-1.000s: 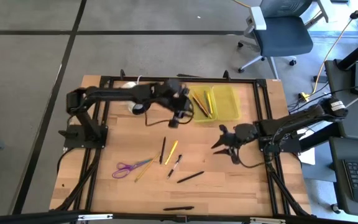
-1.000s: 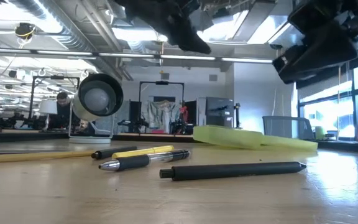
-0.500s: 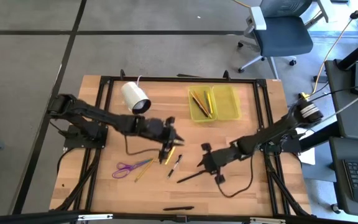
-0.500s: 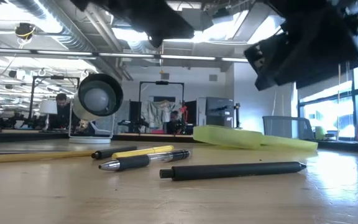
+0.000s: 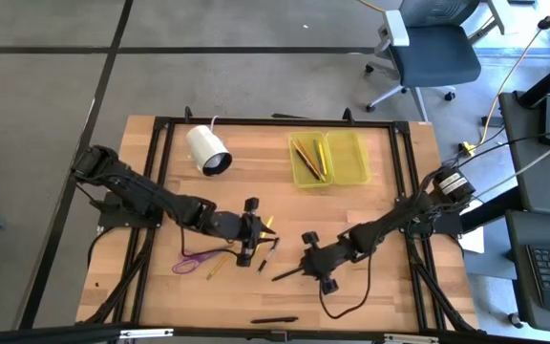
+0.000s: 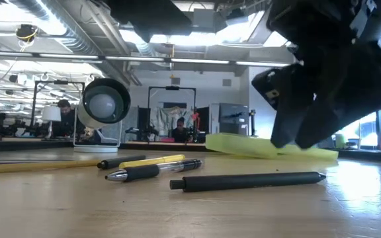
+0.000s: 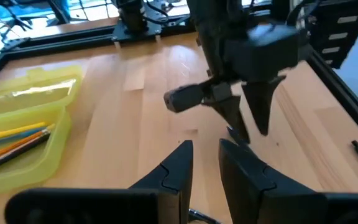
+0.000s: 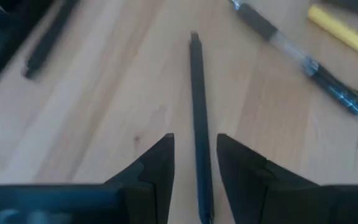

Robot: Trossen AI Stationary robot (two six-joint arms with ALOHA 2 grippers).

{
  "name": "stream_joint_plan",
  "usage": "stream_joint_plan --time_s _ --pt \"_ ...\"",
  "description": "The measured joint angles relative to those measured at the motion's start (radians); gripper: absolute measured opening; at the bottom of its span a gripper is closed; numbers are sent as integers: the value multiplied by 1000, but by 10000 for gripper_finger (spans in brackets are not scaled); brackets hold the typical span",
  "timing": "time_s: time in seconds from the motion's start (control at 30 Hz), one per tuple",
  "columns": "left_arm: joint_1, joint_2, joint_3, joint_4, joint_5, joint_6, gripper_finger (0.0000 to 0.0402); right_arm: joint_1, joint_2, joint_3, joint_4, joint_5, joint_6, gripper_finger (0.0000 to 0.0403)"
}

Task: Pick & place school supplies into a supply box
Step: Put the black pen into the yellow supply box

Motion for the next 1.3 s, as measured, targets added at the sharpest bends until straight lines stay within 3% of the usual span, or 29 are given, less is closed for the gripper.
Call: stream_joint_plan --time_s 0.2,0.5,0.77,0.9,1.3 --pt "-12 0 0 6 -19 -27 69 -1 16 0 -22 2 -3 128" --pt "-12 0 0 6 -20 -28 71 0 20 -1 -28 20 -35 172" --pt "-12 0 0 6 -19 -28 68 -1 19 -56 -21 20 -10 169" --pt "-11 0 0 6 -19 -28 69 -1 19 -59 -22 27 21 152" --pt "-11 0 0 6 -20 -28 68 0 54 -56 -57 63 -56 43"
